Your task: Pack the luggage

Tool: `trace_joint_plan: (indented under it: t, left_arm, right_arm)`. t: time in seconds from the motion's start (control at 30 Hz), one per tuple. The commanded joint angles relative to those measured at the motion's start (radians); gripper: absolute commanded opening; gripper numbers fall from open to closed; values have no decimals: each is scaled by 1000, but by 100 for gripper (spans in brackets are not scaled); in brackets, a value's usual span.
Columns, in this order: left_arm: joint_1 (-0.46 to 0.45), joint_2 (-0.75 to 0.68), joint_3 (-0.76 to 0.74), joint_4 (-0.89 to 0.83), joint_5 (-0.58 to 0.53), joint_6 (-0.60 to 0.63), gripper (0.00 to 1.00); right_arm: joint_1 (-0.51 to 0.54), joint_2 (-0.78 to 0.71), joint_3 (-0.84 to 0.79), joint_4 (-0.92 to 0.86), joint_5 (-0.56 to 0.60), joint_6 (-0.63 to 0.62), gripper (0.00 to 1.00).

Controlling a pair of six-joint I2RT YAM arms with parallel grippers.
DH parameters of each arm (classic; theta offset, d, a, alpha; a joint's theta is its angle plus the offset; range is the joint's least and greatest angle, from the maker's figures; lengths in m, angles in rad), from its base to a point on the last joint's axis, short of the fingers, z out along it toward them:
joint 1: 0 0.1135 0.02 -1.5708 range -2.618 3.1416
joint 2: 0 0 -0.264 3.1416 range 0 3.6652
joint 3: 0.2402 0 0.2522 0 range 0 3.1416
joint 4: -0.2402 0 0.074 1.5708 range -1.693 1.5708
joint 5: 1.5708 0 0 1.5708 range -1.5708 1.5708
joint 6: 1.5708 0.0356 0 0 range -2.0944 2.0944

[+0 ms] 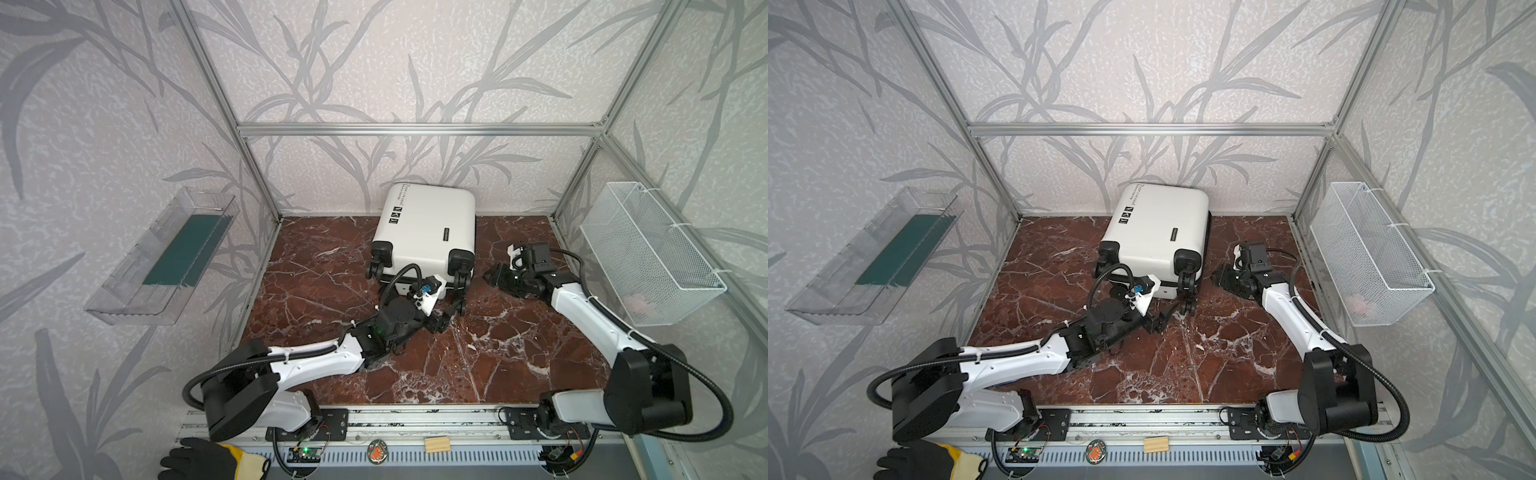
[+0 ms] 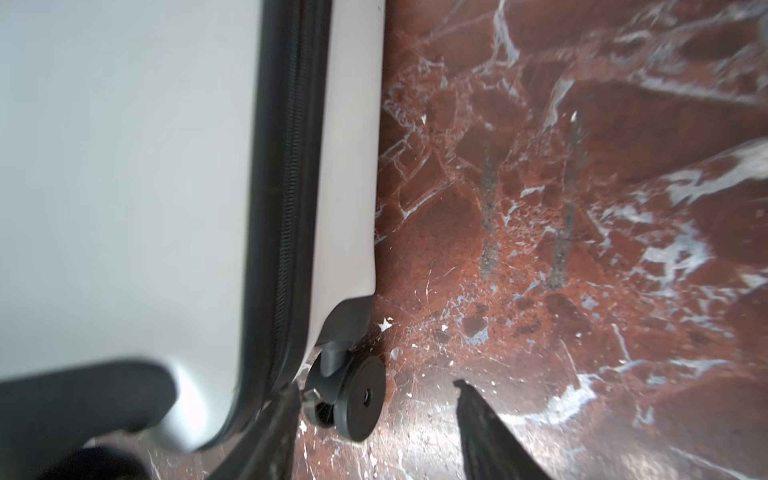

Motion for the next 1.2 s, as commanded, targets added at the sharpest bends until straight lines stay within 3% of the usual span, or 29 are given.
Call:
trace_joint_plan:
  t: [0.0,0.13,0.23,0.47,0.77,1.17]
  left_arm:
    - [17,-47,100,-345,-67,-5,81]
    - [48,-23,243,-580,-26,-62,82]
    - [47,10,296,-635,17,-77,82]
    - [34,124,365,-560,78,-161,81]
    - [5,244,397,-435,9,-193,81]
    - [3,372,474,-374,-68,-215,81]
  right_arm:
    - [5,-67,3,-54,19,-40,62]
    - [33,-145,-23,-55,27,-68,63]
    - [73,-192,-46,-58,56,-92,63]
    - [114,-277,-170,-19,124,-98,63]
    - [115,-322,-290,13,132,-96,63]
    - [114,-314,-298,27,118,-96,63]
